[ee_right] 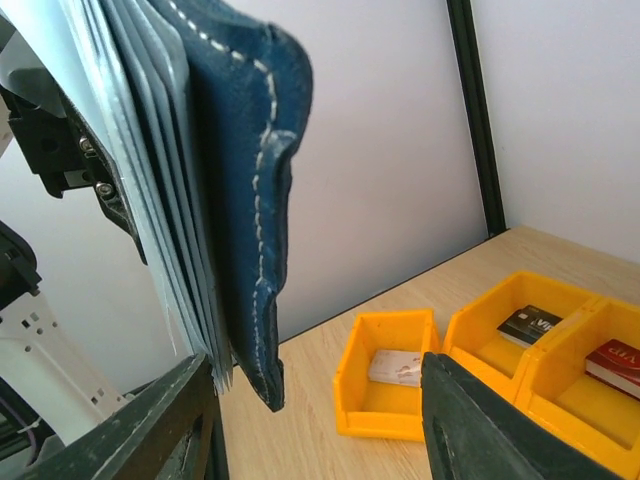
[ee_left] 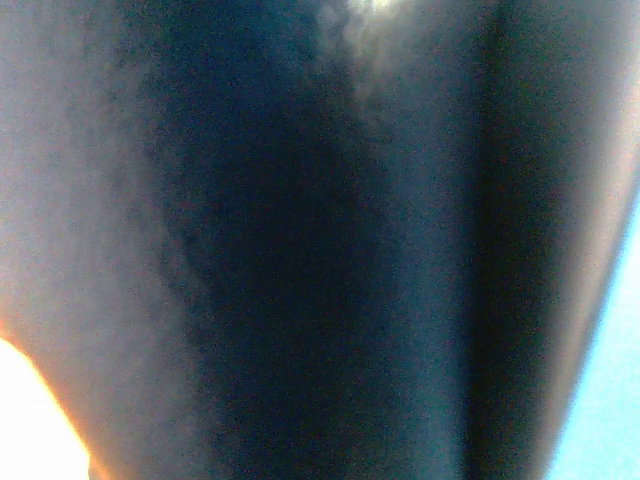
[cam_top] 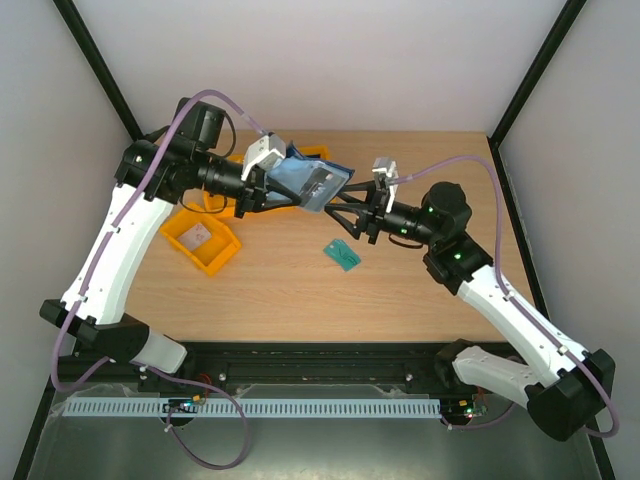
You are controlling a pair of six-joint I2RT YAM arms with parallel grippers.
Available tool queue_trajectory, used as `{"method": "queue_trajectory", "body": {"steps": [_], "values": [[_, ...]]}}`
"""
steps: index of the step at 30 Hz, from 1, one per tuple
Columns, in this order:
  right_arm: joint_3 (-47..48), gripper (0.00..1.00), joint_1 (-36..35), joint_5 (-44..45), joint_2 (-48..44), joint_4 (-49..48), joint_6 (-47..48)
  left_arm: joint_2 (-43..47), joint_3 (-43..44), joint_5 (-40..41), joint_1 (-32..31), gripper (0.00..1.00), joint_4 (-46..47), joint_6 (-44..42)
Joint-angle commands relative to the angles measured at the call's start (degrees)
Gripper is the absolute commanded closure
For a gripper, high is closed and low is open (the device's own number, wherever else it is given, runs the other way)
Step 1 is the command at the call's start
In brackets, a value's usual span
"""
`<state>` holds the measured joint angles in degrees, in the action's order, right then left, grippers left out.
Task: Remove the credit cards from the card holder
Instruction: Remove the credit card from the card holder.
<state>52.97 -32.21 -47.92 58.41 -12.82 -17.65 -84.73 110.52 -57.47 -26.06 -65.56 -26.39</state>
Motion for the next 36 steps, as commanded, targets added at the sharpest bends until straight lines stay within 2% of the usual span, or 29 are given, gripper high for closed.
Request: {"method": "queue_trajectory", "body": {"steps": [1, 11, 14, 21, 36], "values": [[2.0, 0.44, 0.3, -2.3, 1.4, -4.6, -2.8, 1.0, -1.3, -3.3, -0.7, 0.98, 0.2, -0.2], [2.4, 0.36, 0.2, -5.9, 2.5, -8.2, -5.8, 1.0, -3.1, -2.5, -1.2, 0.98, 1.1, 0.2], [2.0, 0.36, 0.2, -5.2, 2.3, -9.0, -6.4, 1.1, -3.3, -2.4, -1.1, 0.98, 1.1, 0.3], [0.5, 0.36, 0.4, -0.4, 0.4, 0.9, 3.7, 1.3, -1.5, -2.7, -1.2, 0.98, 0.2, -0.7], [-0.9, 0.33, 0.8, 0.7, 0.3, 7.6, 7.6, 1.3, -1.5, -2.7, -1.2, 0.98, -0.5, -1.6]]}}
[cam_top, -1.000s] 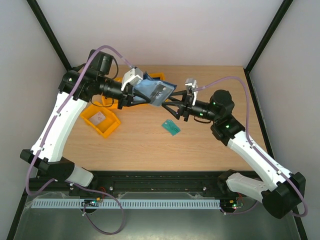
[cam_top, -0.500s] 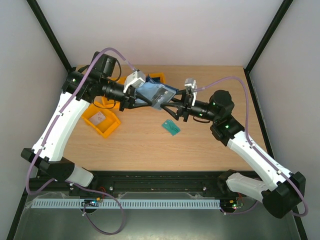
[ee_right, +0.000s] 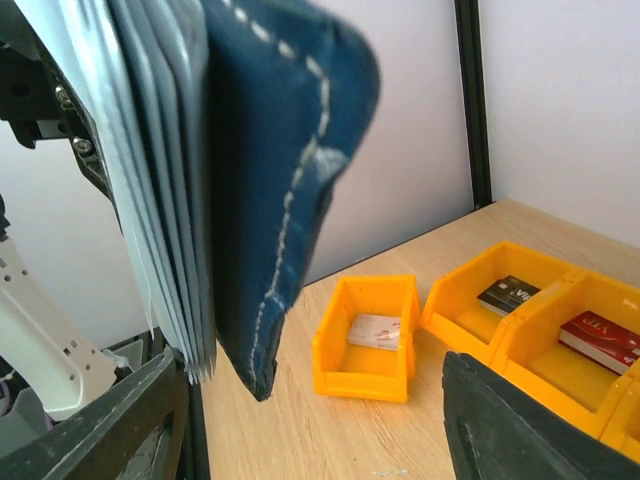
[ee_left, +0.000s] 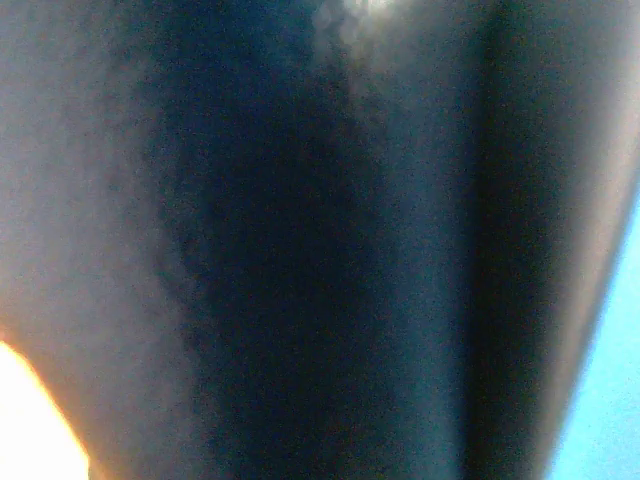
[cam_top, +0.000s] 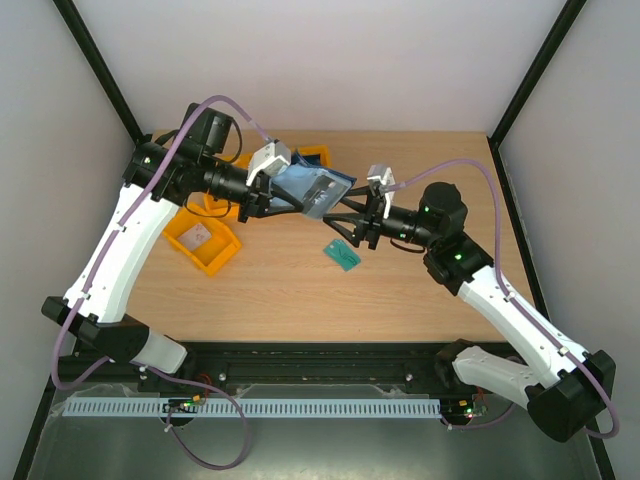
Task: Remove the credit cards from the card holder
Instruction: Remove the credit card from the card holder.
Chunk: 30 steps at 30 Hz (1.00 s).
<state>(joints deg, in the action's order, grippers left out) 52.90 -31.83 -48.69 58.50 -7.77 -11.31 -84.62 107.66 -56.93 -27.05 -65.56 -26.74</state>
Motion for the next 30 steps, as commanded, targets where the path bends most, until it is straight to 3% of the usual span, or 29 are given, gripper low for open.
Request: {"method": "queue_trajectory", "body": {"steps": [1, 26, 30], "values": [[-0.8, 0.33, 0.5, 1.1, 0.2, 2.3, 1.0, 1.2, 1.4, -3.3, -0.2, 0.98, -0.6, -1.2], [2.3, 0.31, 0.5, 1.4, 0.8, 1.4, -1.0, 1.2, -3.7, -4.4, -1.1, 0.98, 0.2, -1.6], [4.1, 0.37, 0.5, 2.0, 2.1, 3.5, -0.3, 1.3, -4.3, -4.3, -1.5, 0.98, -0.2, -2.5]]}}
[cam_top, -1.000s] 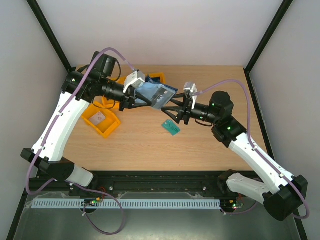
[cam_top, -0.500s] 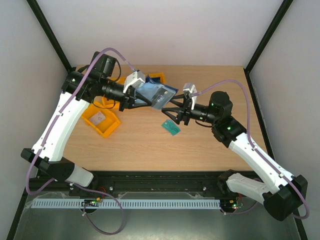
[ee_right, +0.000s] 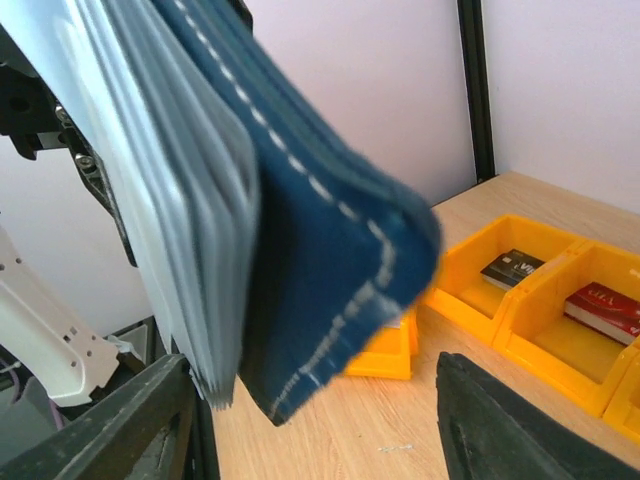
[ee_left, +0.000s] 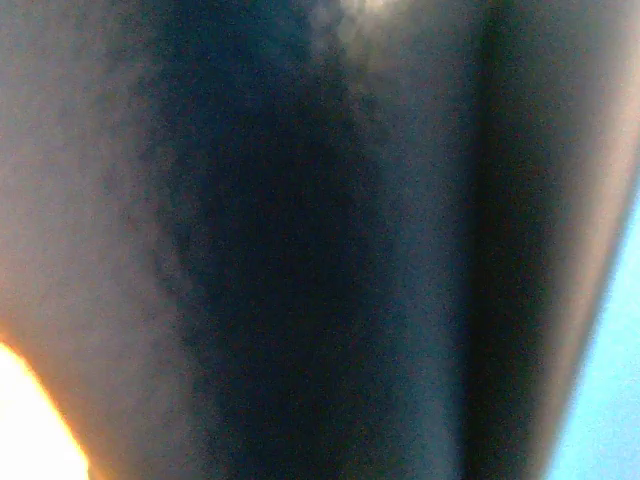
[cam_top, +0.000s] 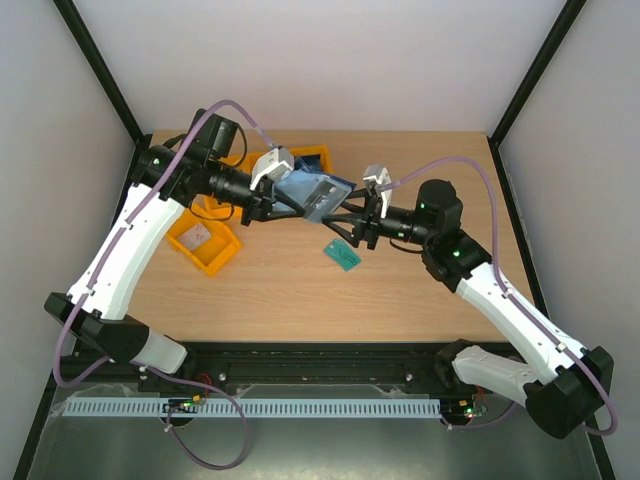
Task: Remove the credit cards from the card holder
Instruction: Remove the credit card from the card holder.
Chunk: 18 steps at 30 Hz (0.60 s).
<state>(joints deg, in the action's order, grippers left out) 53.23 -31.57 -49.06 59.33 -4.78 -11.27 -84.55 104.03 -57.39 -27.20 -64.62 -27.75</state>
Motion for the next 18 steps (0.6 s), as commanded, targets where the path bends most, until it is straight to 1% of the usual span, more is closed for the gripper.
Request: {"method": "queue_trajectory", "body": {"steps": [1, 3, 6, 8, 11, 15, 18], "values": [[3.9, 0.39, 0.3, 2.4, 1.4, 0.9, -0.1, 1.2, -0.5, -3.8, -1.4, 0.98, -1.1, -1.4], [4.0, 0.39, 0.3, 2.0, 1.4, 1.4, 0.7, 1.3, -0.2, -3.8, -1.3, 0.98, -1.2, -1.4], [3.3, 0.38, 0.5, 2.5, 0.1, 3.5, 3.6, 1.4, 1.2, -4.5, -0.4, 0.98, -1.1, -1.3], [0.9, 0.38, 1.1, 3.0, -1.2, 4.1, 6.0, 1.5, 2.0, -3.4, 0.1, 0.98, -1.4, -1.7], [0.4, 0.38, 2.1, 3.1, -1.2, 4.6, 6.1, 1.6, 1.5, -1.5, 0.0, 0.98, -1.2, -1.5], [1.9, 0.38, 2.1, 0.1, 0.6, 4.4, 5.0, 1.5, 1.0, -2.0, 0.0, 0.98, -0.8, -1.0], [2.2, 0.39, 2.1, 0.6, 0.8, 5.4, 6.1, 1.4, 1.9, -2.6, 0.0, 0.98, -1.3, -1.5]]}}
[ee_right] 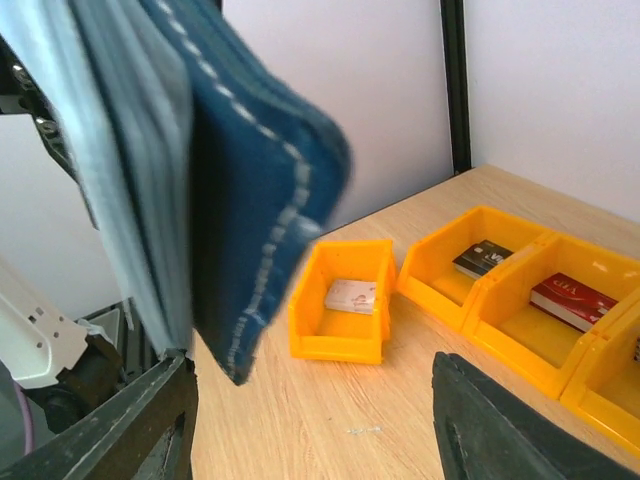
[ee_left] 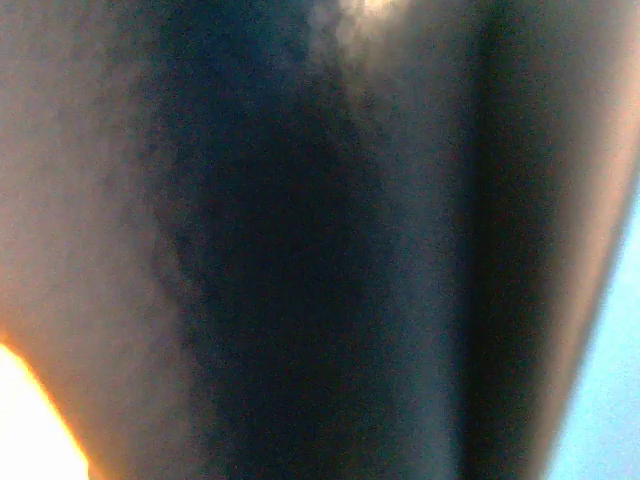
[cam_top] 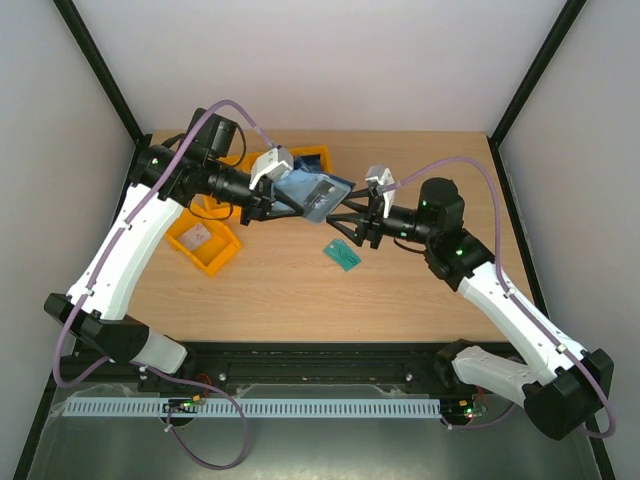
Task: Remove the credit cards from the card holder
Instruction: Remove the credit card from the card holder.
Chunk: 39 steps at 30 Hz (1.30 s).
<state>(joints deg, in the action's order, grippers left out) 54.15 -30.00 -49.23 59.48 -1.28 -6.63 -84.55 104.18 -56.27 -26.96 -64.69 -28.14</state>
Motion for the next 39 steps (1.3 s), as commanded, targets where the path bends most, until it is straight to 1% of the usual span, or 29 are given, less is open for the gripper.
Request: {"method": "queue_trajectory", "body": {"steps": [1, 4, 8, 10, 14, 17, 21, 27, 28, 29, 31, 32, 33, 34, 36, 37, 39], "values": [[1.0, 0.39, 0.6, 1.4, 0.6, 2.3, 2.0, 1.4, 2.2, -3.8, -0.3, 0.98, -1.7, -1.5], [0.7, 0.39, 0.7, 2.3, 0.5, 2.8, 2.0, 1.5, 3.1, -2.9, -0.3, 0.98, -2.5, -2.4], [2.7, 0.38, 0.6, -2.6, 1.0, -0.4, -2.1, 1.5, 2.1, -1.4, -0.3, 0.98, -1.7, -1.5], [3.3, 0.38, 0.6, -5.2, 0.7, -3.6, -5.0, 1.3, 1.5, -1.1, -0.3, 0.98, -1.1, -0.9], [0.7, 0.37, 0.6, -9.6, -0.2, -14.6, -13.7, 1.1, 1.2, -1.3, -0.4, 0.98, -0.6, -0.6], [0.2, 0.36, 0.4, -11.4, -0.1, -18.6, -17.3, 1.1, 0.4, -1.1, -0.7, 0.98, -0.2, -0.1], [0.3, 0.35, -1.0, -12.2, 0.6, -22.2, -20.8, 1.1, -0.3, -0.7, -0.7, 0.98, 0.6, 0.6], [1.8, 0.33, -4.6, -12.2, 1.8, -22.5, -20.6, 1.1, -0.4, -0.5, -0.6, 0.98, 1.9, 2.2], [1.8, 0.36, -4.9, -11.8, 1.7, -22.7, -20.7, 1.1, -0.5, -0.2, -0.6, 0.98, 2.7, 3.2], [1.7, 0.42, -5.2, -11.5, 1.7, -23.0, -21.0, 1.1, -0.6, 0.1, -0.5, 0.98, 3.4, 4.1], [1.3, 0.59, -5.4, -10.8, 1.4, -24.6, -22.2, 1.1, -0.9, 0.2, -0.2, 0.97, 4.4, 5.6], [0.9, 0.7, -5.5, -10.4, 1.4, -25.7, -23.1, 1.1, -0.9, 0.3, 0.0, 0.94, 4.7, 6.0], [0.4, 0.9, -5.4, -9.1, 1.1, -26.3, -23.8, 1.2, -1.2, 0.5, 0.1, 0.89, 5.2, 6.6], [0.0, 0.97, -5.4, -6.7, 0.8, -26.3, -24.4, 1.3, -1.4, 0.8, 0.2, 0.83, 5.8, 7.4], [0.0, 0.98, -5.4, -1.9, 0.6, -24.7, -25.2, 1.6, -1.6, 1.4, 0.7, 0.73, 6.8, 8.7], [0.4, 0.98, -5.4, -0.9, 0.9, -23.3, -25.5, 1.8, -1.8, 1.5, 1.1, 0.65, 7.4, 9.1], [1.8, 0.98, -5.4, 0.4, 2.1, -20.6, -26.9, 2.1, -1.9, 2.6, 1.8, 0.43, 8.3, 10.2]]}}
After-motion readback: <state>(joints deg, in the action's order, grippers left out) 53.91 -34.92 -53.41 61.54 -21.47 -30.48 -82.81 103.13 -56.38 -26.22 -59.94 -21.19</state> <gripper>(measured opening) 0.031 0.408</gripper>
